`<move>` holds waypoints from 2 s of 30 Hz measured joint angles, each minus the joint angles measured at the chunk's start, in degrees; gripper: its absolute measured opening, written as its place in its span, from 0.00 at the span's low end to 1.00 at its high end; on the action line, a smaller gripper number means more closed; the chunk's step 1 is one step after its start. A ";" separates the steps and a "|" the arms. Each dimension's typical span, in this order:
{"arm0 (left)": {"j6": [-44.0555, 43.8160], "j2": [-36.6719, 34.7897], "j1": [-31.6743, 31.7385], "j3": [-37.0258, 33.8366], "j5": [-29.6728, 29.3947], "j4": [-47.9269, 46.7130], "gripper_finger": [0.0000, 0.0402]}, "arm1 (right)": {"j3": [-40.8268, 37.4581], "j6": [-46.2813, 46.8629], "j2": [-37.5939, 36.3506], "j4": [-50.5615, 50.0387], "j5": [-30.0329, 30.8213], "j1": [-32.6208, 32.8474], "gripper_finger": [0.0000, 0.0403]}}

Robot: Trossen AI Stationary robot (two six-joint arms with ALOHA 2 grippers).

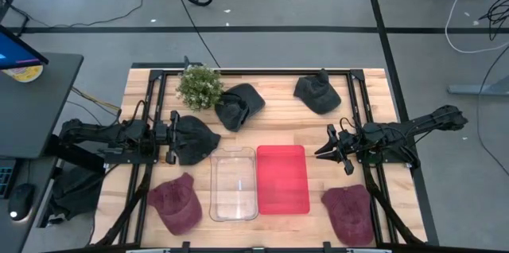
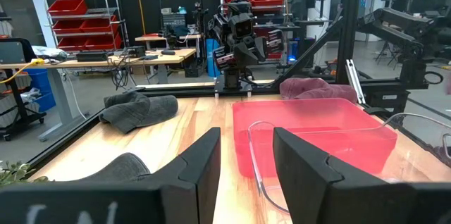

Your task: Pick & Place hat

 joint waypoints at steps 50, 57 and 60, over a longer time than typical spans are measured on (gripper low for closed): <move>0.00 0.00 -0.01 0.00 0.02 0.00 0.34 | 19.38 6.14 4.69 12.45 0.06 0.44 0.19; 0.00 0.00 0.01 -0.02 0.02 0.01 0.34 | 41.16 12.92 19.75 -23.23 1.49 2.42 0.34; 0.00 0.00 0.00 0.01 0.02 -0.01 0.34 | 49.14 20.52 27.27 -35.30 -0.94 3.19 0.44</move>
